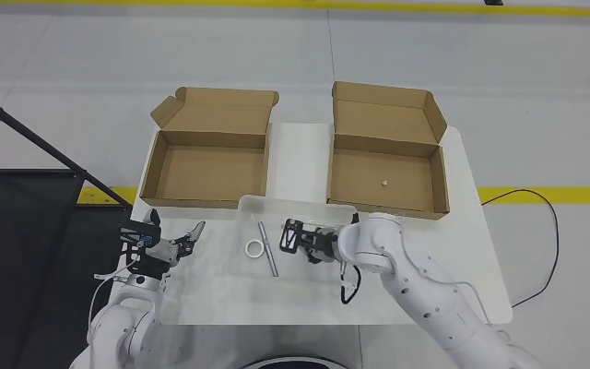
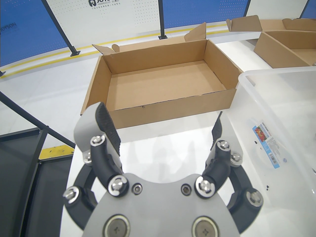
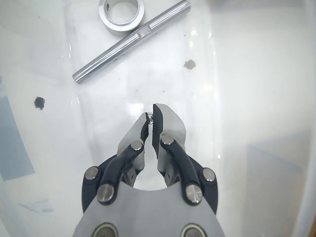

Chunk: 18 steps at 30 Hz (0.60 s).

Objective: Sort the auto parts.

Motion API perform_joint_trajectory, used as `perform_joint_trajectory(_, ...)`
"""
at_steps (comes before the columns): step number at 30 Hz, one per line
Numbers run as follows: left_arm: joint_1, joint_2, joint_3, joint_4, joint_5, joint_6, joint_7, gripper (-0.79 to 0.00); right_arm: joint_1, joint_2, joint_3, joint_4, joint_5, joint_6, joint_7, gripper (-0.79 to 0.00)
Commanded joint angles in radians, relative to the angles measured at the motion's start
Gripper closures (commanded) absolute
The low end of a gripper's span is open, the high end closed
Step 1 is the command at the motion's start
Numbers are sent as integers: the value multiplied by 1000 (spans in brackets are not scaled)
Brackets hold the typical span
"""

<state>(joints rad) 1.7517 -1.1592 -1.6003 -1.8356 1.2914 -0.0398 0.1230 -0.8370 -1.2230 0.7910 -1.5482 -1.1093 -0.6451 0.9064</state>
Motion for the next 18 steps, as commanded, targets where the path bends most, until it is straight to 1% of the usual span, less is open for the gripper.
perform_joint_trajectory(1, 0, 0, 0, 0, 0, 0, 0, -785, 0, 8, 41, -41, -1, -4, -35, 0)
perform_joint_trajectory(5, 0, 0, 0, 0, 0, 0, 0, -785, -37, 38, 188, -157, 1, -3, -137, 0)
perform_joint_trajectory(9, 0, 0, 0, 0, 0, 0, 0, -785, -119, 69, 374, -278, 41, -14, -266, 0)
perform_joint_trajectory(12, 0, 0, 0, 0, 0, 0, 0, -785, -181, 84, 499, -335, 91, -18, -371, 0)
perform_joint_trajectory(15, 0, 0, 0, 0, 0, 0, 0, -785, -226, 93, 591, -360, 141, -23, -459, 0)
perform_joint_trajectory(18, 0, 0, 0, 0, 0, 0, 0, -785, -253, 99, 639, -367, 155, 1, -476, 0)
